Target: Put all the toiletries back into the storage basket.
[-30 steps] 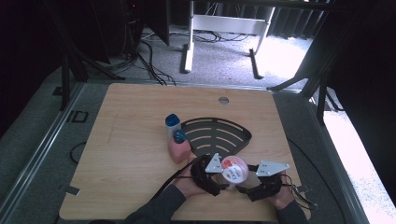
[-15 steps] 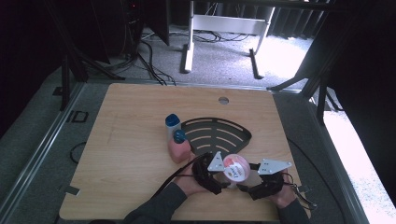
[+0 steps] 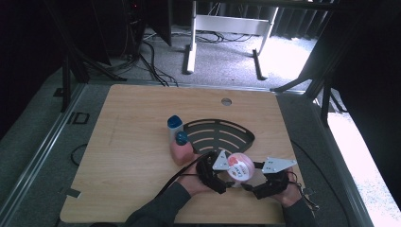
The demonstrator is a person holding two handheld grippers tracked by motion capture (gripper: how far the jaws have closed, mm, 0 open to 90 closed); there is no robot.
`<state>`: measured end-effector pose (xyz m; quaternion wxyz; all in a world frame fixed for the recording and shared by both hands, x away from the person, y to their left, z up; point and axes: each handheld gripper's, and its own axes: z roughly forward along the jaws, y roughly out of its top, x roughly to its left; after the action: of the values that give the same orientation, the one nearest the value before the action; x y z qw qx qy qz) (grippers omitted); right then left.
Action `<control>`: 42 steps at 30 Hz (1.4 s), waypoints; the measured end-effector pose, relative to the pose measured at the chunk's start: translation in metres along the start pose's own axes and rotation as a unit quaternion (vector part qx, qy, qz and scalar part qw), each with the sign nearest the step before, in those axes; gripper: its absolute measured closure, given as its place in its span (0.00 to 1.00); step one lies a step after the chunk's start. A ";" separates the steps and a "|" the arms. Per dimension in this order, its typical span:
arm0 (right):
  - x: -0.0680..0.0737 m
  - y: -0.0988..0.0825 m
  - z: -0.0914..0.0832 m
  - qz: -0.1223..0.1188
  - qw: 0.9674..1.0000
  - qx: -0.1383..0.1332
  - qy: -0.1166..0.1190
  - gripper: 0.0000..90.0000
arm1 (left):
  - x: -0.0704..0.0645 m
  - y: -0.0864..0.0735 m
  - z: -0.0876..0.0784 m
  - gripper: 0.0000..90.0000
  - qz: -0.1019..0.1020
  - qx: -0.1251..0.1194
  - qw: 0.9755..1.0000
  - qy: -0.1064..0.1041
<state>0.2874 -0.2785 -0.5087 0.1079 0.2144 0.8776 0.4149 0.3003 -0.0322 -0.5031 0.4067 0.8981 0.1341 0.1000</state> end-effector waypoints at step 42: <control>-0.026 0.023 -0.002 -0.004 1.000 0.002 -0.007 0.14 | 0.026 0.019 -0.001 0.19 -0.006 -0.002 1.000 0.010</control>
<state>0.3163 -0.2793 -0.4897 0.1158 0.2140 0.8784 0.4114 0.3273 -0.0357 -0.4860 0.4076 0.8955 0.1430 0.1072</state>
